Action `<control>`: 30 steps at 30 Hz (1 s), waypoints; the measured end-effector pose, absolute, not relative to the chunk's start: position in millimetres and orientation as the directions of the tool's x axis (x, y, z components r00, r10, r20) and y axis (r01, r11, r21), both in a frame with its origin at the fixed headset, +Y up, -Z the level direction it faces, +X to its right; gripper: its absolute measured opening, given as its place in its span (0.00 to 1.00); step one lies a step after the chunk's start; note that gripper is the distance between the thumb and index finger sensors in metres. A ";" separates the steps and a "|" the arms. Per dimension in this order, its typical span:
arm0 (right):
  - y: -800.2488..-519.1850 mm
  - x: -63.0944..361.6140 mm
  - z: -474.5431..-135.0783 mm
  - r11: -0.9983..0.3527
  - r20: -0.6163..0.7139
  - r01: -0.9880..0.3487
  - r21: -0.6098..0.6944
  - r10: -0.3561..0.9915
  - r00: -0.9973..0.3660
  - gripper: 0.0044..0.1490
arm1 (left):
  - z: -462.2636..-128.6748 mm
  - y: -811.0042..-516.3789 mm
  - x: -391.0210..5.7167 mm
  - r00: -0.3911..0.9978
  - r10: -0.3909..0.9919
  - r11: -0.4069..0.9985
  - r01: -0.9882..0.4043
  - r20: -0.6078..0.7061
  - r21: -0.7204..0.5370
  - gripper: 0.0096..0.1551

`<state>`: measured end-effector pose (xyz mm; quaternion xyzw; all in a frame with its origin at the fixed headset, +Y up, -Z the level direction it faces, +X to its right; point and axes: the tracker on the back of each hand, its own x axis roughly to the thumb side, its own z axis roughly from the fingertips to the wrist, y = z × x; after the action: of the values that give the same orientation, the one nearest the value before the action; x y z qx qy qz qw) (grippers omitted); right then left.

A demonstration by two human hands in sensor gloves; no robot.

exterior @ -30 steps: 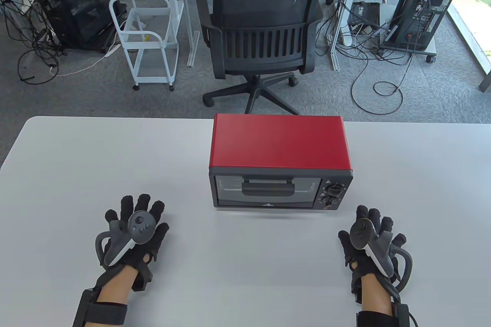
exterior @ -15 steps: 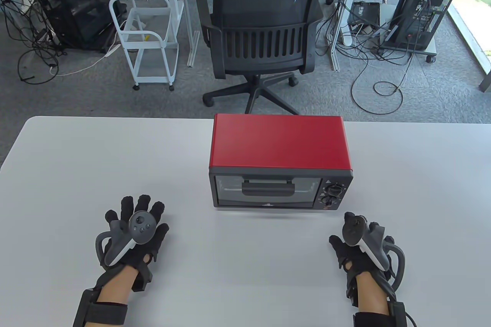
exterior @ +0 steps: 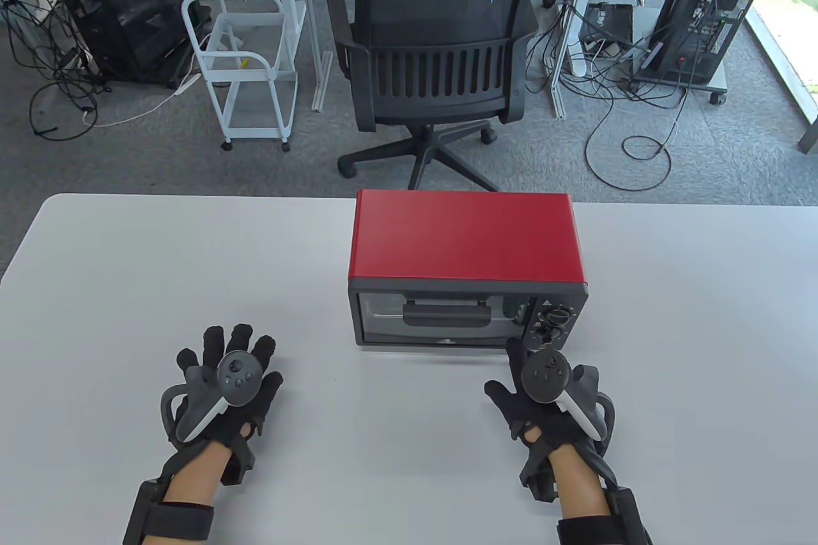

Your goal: Open oven door by handle

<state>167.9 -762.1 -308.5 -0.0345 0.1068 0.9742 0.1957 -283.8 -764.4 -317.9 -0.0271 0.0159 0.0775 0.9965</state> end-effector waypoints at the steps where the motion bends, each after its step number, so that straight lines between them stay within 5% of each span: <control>1: -761.8 165.3 -308.8 -0.897 -0.102 -0.404 0.180 0.392 -0.914 0.60 | -317.8 -764.5 -283.5 0.988 0.151 0.987 -0.152 -0.035 -0.052 0.39; 6: -757.8 156.5 -310.1 -0.831 -0.078 -0.540 0.131 0.535 -0.842 0.61 | -316.9 -764.5 -283.2 0.988 0.153 0.987 -0.155 -0.033 -0.051 0.39; 13: -758.6 146.7 -316.9 -0.594 -0.085 -0.772 0.226 0.778 -0.623 0.62 | -315.7 -764.0 -282.4 0.989 0.146 0.988 -0.148 -0.034 -0.048 0.39; 30: -757.5 154.7 -312.7 -0.262 -0.129 -0.936 0.235 0.946 -0.297 0.53 | -316.2 -761.3 -283.9 0.984 0.172 0.984 -0.174 -0.040 -0.049 0.38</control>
<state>154.7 -757.5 -312.7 0.0187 0.1339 0.7941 0.5925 -283.9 -761.3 -316.2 -0.0262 0.0176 0.0867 0.9957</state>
